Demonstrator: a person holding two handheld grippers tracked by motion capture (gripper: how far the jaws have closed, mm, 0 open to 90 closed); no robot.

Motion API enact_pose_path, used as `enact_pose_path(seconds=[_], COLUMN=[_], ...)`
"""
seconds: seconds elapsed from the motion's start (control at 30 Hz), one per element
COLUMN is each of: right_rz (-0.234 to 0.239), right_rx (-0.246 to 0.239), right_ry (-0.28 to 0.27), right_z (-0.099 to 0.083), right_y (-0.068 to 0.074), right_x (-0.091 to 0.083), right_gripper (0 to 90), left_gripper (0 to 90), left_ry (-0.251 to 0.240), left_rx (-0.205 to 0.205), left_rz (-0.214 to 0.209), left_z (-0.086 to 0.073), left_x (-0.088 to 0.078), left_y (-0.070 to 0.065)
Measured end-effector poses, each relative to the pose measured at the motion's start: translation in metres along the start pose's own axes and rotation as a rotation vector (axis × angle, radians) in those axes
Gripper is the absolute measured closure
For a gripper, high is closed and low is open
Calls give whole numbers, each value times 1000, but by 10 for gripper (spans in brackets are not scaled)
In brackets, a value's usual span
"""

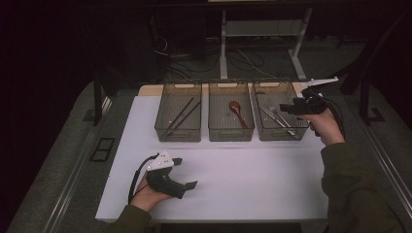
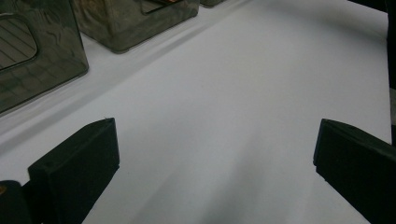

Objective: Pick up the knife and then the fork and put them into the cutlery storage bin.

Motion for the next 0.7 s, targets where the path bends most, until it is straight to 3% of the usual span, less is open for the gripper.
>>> enact_pose_path(seconds=[0.27, 0.7], right_rz=[66, 166], right_rx=[-66, -152], right_ry=[-80, -127], right_z=[-10, -42], right_y=[31, 84], right_x=[-15, -34], right_gripper=[217, 188], left_gripper=[0, 0], left_ry=[-25, -34], left_rx=[-4, 3], left_rz=[2, 1], left_z=[2, 1], left_x=[-2, -4], left_y=[7, 8])
Point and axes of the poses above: each handheld gripper's, and its own axes: x roughly forward along the jaws, z roughly out of its top, y roughly to its left, the point moved 7 cm from there along x, roughly forward along the jaws, and after that the axes turned 7 degrees about z, right-handed, at the moved point
